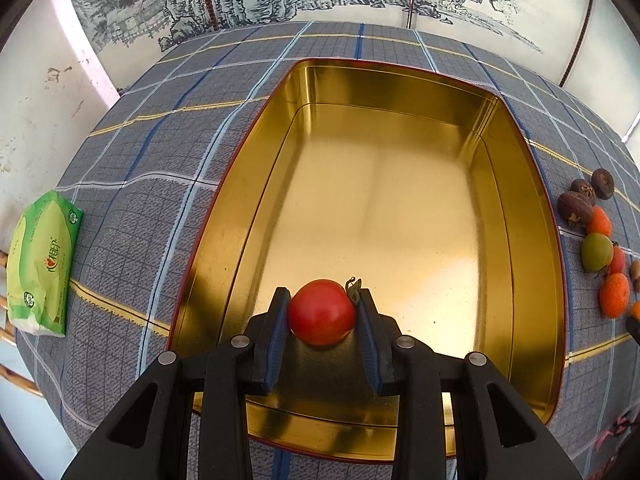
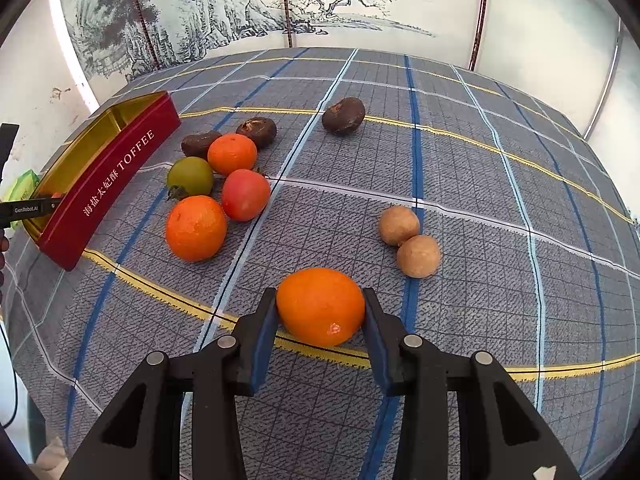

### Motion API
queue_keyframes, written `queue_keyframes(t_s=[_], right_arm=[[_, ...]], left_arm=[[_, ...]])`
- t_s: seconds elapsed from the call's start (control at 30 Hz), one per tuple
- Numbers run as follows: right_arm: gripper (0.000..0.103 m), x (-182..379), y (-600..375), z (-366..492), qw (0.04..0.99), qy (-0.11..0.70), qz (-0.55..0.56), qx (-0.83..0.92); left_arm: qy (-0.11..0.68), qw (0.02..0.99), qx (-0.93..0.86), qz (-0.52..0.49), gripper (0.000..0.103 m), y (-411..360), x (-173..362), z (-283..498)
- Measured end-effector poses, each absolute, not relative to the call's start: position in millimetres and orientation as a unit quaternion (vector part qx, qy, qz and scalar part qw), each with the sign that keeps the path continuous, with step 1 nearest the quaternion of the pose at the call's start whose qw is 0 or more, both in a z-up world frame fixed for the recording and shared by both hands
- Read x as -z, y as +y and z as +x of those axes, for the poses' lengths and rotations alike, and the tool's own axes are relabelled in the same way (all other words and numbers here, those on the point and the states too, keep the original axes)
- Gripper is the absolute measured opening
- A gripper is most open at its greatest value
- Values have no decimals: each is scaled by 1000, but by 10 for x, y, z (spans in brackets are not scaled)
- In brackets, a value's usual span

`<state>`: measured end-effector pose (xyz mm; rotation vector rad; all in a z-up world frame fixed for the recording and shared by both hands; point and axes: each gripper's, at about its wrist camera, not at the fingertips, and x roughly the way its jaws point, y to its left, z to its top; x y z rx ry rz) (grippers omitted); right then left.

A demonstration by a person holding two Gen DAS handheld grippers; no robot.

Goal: Organize fruits
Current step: 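Carry the red tomato with the left gripper over the gold tin, then release the tomato in the tin while the right gripper drops the orange beside it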

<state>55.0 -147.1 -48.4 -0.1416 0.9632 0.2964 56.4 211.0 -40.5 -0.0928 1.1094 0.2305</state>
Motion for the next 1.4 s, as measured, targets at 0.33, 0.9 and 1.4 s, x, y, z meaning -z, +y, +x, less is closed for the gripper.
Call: queue_keyframes(t_s=[0.33,0.9,1.4], right_arm=[[38,329,-1427,515,881,445,-70,-145],[38,-162,-421,612,871,402,-97,-264],[38,9,1210,905,814,418,-172,-366]], left_arm=[[509,853,-105,-37,63,2077,317,522],[413,893,-148,-100,76,2503,-354,47],[428,863,-228,-138,83,2978,-113,-411]])
